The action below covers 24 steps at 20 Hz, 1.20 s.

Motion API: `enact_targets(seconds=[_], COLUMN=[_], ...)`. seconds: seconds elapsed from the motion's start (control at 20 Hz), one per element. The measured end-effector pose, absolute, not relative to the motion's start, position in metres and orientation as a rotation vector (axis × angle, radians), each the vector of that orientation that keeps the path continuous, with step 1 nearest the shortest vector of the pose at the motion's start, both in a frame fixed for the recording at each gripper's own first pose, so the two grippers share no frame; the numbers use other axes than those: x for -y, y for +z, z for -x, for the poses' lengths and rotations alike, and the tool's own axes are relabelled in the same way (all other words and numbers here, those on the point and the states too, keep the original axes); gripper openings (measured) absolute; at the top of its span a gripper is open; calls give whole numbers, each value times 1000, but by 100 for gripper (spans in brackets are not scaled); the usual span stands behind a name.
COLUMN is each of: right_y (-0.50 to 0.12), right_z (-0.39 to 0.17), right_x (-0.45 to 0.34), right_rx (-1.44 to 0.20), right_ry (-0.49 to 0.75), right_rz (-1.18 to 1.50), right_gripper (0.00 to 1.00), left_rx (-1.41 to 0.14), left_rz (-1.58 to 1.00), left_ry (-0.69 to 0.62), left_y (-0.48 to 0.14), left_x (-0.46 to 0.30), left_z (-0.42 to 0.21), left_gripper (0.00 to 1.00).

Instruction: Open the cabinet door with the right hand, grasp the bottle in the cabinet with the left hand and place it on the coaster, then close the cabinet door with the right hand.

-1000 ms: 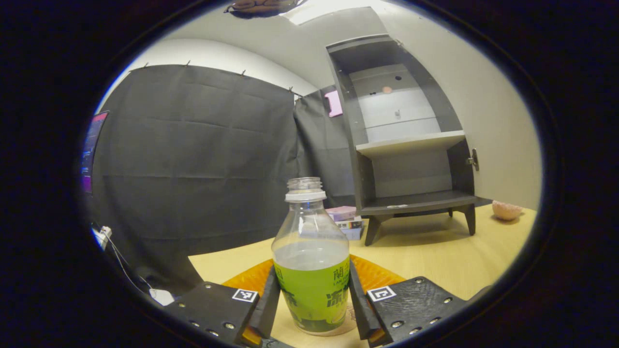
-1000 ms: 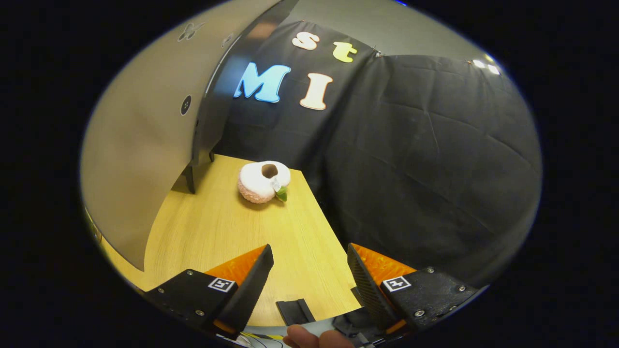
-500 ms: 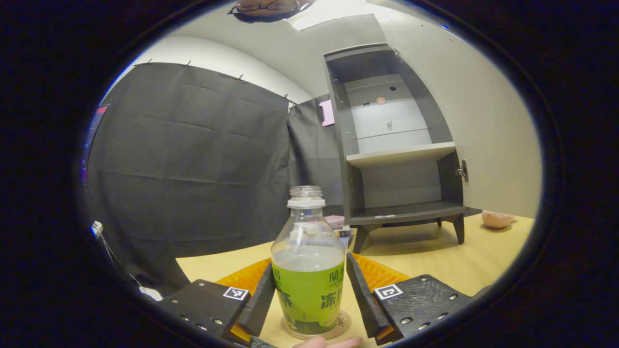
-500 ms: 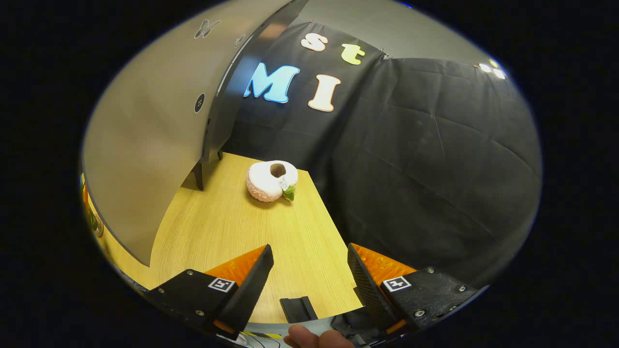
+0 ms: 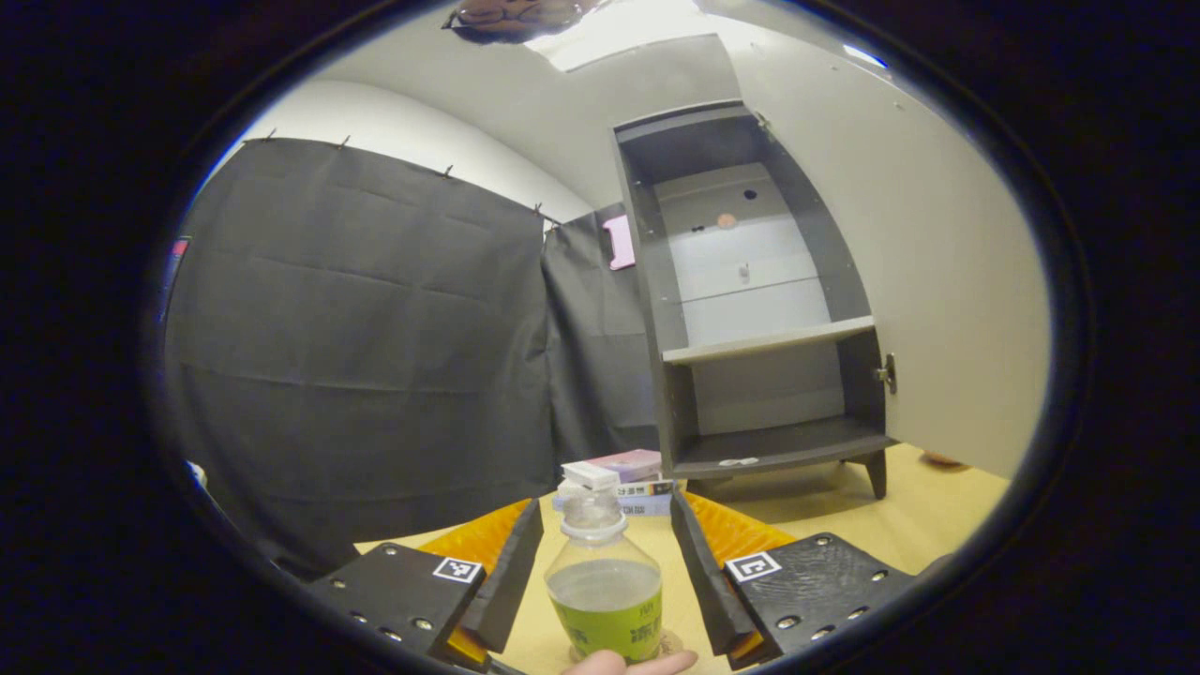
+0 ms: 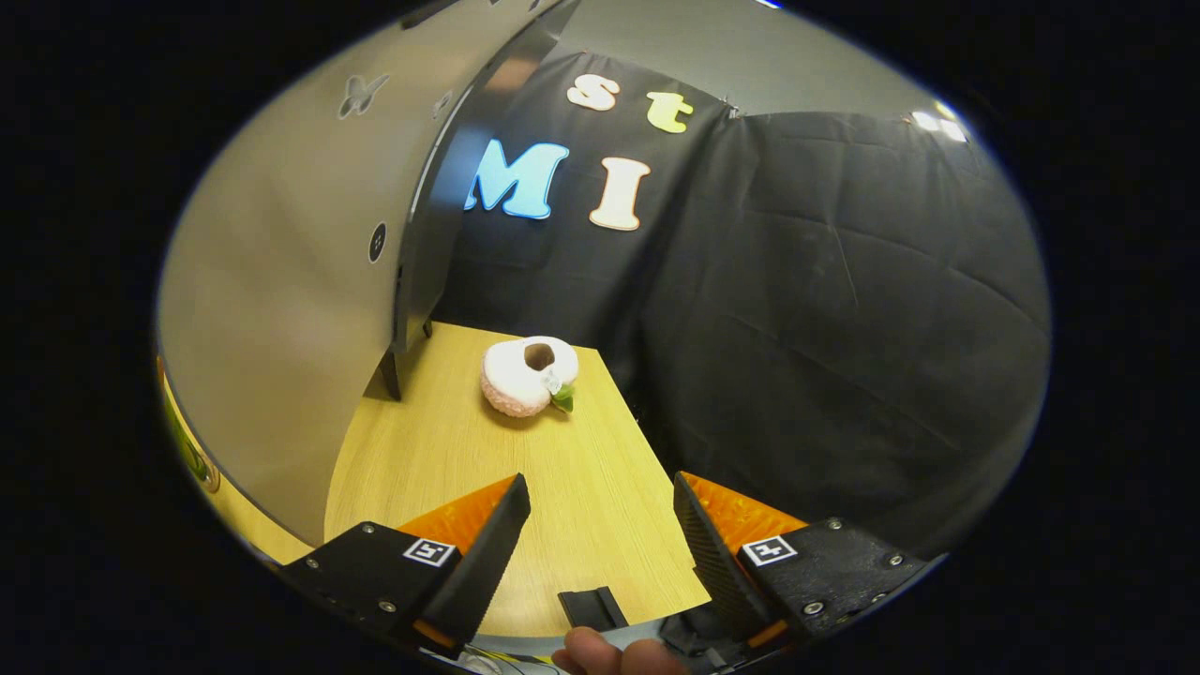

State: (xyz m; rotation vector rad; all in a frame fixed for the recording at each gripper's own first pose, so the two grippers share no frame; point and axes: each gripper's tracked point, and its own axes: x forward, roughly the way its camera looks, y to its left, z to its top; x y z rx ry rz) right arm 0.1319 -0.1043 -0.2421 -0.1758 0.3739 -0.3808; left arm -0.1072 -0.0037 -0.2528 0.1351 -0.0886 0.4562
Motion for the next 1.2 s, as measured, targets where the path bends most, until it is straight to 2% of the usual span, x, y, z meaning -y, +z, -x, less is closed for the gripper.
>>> enact_targets(seconds=[0.1, 0.2, 0.35, 0.45, 0.55, 0.6, 0.65, 0.9, 0.95, 1.05, 1.1, 1.2], right_y=[-228, -208, -172, -134, -99, -82, -65, -6, 1, 12, 16, 15], right_z=[-134, -139, -151, -154, -157, -157, -157, -151, -149, -146, -145, -141], right_x=[107, 109, 99, 97, 94, 92, 89, 68, 60, 52, 44, 32], right_rx=[-352, -320, -280, -219, -162, -130, -100, 7, 17, 35, 41, 38], right_ry=[-389, -399, -350, -321, -296, -281, -262, -167, -140, -114, -97, -88], right_rz=[151, 109, 70, 53, 26, 4, -17, -85, -97, -99, -102, -93], right_gripper=[95, 95, 95, 95, 95, 96, 95, 95, 95, 96, 95, 95], left_rx=[101, 133, 172, 182, 152, 126, 100, -94, -107, -104, -105, -82], left_rz=[-136, -155, -191, -215, -223, -207, -177, -44, -36, -45, -52, -54], left_ry=[465, 462, 474, 441, 370, 327, 299, 217, 213, 208, 198, 198], left_y=[-222, -178, -103, -56, -21, -13, -5, -5, -3, 2, 1, 7], left_x=[2, 2, -7, -3, 13, 24, 31, 25, 25, 25, 27, 27], left_z=[112, 115, 122, 116, 104, 98, 95, 87, 85, 85, 85, 88], left_gripper=[75, 77, 82, 78, 82, 78, 82, 82, 82, 75, 78, 78])
